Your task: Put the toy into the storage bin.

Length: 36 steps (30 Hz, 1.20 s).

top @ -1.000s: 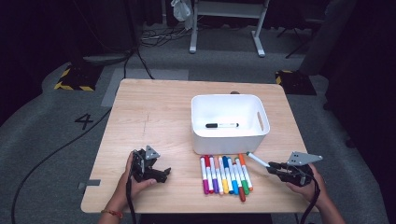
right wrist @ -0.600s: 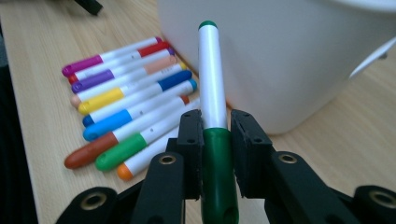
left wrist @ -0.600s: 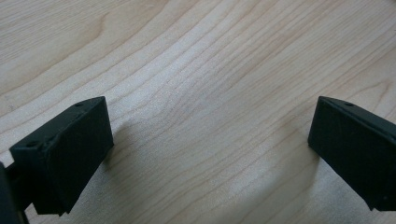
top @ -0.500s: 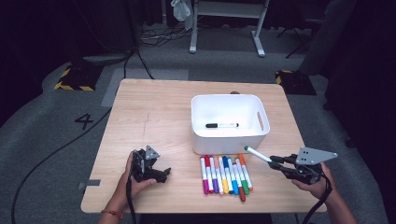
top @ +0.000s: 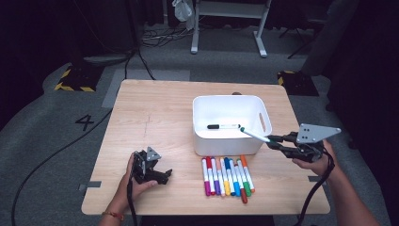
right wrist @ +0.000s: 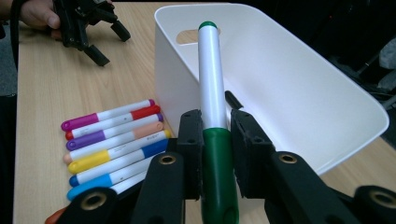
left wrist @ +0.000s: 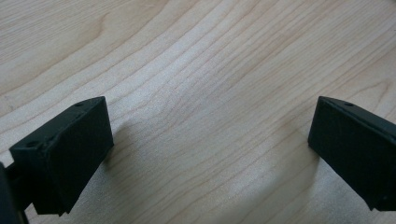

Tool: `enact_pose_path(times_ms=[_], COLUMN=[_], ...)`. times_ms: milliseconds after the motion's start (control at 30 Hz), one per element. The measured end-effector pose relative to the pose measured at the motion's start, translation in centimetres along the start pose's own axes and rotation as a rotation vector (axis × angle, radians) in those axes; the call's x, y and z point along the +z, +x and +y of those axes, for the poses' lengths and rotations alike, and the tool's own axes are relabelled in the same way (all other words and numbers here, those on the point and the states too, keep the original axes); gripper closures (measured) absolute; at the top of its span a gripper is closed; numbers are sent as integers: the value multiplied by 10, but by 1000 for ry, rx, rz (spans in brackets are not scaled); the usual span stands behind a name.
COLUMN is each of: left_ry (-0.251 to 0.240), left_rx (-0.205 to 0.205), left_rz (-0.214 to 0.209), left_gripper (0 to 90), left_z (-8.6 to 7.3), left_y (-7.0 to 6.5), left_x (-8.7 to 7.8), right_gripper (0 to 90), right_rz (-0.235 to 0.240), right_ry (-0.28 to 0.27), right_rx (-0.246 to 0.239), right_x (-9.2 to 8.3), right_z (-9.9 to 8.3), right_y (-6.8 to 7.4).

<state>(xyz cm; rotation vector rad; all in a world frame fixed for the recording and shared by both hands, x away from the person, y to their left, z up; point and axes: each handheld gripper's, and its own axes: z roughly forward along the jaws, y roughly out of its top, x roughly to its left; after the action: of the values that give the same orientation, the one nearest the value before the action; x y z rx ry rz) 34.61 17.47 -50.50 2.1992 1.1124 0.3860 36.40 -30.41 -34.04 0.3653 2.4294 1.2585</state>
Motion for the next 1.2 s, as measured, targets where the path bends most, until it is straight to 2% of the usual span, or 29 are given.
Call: enact_pose_path(times_ms=[200, 333, 500, 667, 867, 1033, 1200], left_ry=[-1, -1, -1, -1, 1, 1, 0], left_rx=[-1, -1, 0, -1, 2, 2, 2], left_rz=[2, 1, 1, 1, 1, 1, 1], left_gripper=[0, 0, 0, 0, 0, 0, 0], left_z=[0, 0, 0, 0, 0, 0, 0], left_y=[0, 0, 0, 0, 0, 0, 0], left_x=[0, 0, 0, 0, 0, 0, 0], right_gripper=[751, 751, 751, 751, 750, 749, 747], right_rz=[30, 42, 58, 89, 140, 192, 199], right_ry=[40, 65, 125, 159, 203, 237, 258], right_rx=[-31, -35, -51, -56, -62, -68, -78], right_x=[22, 41, 69, 89, 103, 108, 111], right_z=[21, 27, 30, 31, 30, 28, 29], right_y=[-23, -34, -44, -48, -51, -51, -50])
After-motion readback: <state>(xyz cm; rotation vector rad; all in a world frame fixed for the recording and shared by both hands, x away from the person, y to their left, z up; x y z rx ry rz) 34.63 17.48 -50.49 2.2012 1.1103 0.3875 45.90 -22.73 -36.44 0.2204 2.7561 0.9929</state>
